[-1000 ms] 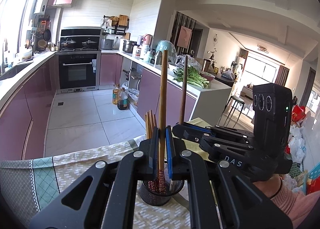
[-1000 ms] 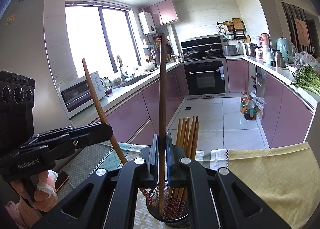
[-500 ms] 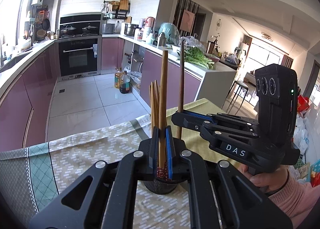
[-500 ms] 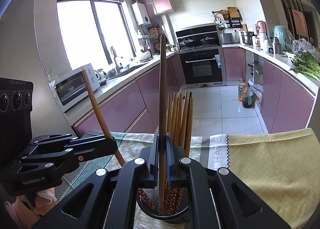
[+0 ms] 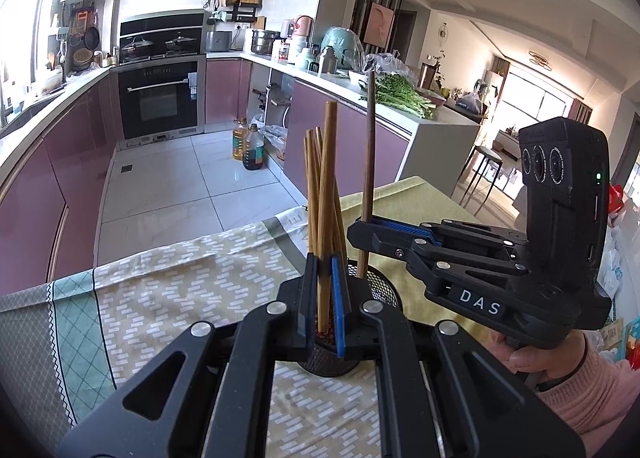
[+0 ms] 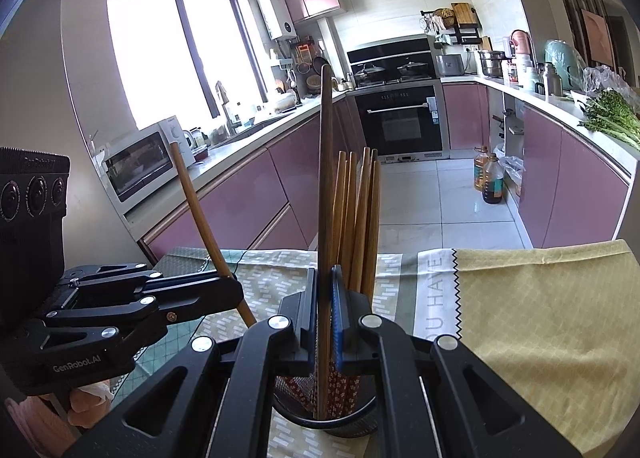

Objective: Organize utensils
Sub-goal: 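Lower the left gripper's chopstick into the cup while the right gripper inserts its own, then open both grippers to release the chopsticks into the cup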

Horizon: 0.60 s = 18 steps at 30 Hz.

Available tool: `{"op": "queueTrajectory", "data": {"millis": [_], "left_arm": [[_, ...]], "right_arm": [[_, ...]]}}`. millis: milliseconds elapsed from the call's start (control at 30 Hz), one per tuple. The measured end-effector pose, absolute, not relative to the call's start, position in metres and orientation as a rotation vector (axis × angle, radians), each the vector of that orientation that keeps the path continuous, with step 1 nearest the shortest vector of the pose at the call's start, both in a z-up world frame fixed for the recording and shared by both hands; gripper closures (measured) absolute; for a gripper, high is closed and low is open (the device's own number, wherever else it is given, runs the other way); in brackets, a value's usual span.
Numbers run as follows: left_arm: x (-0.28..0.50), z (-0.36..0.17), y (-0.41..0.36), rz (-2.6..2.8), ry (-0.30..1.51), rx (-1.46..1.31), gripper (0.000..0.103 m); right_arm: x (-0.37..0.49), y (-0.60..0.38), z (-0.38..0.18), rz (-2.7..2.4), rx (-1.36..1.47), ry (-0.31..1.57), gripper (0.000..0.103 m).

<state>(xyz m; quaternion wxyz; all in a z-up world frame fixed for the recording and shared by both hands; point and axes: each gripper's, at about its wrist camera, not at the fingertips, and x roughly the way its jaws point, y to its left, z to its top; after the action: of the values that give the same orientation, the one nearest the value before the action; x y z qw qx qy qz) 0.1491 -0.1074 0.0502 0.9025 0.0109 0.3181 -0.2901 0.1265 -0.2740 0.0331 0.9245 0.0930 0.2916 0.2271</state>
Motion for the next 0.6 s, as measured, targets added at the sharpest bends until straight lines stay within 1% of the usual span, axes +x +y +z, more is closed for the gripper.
{"op": "queueTrajectory", "data": {"millis": [533, 567, 600], "left_arm": [[0.172, 0.033, -0.114, -0.597, 0.715, 0.026, 0.095], [0.173, 0.031, -0.114, -0.595, 0.718, 0.024, 0.095], [0.173, 0.029, -0.114, -0.595, 0.721, 0.024, 0.092]], "right_arm": [[0.134, -0.274, 0.019, 0.445, 0.201, 0.657, 0.095], [0.134, -0.275, 0.018, 0.444, 0.206, 0.66, 0.095], [0.133, -0.275, 0.017, 0.448, 0.212, 0.663, 0.095]]}}
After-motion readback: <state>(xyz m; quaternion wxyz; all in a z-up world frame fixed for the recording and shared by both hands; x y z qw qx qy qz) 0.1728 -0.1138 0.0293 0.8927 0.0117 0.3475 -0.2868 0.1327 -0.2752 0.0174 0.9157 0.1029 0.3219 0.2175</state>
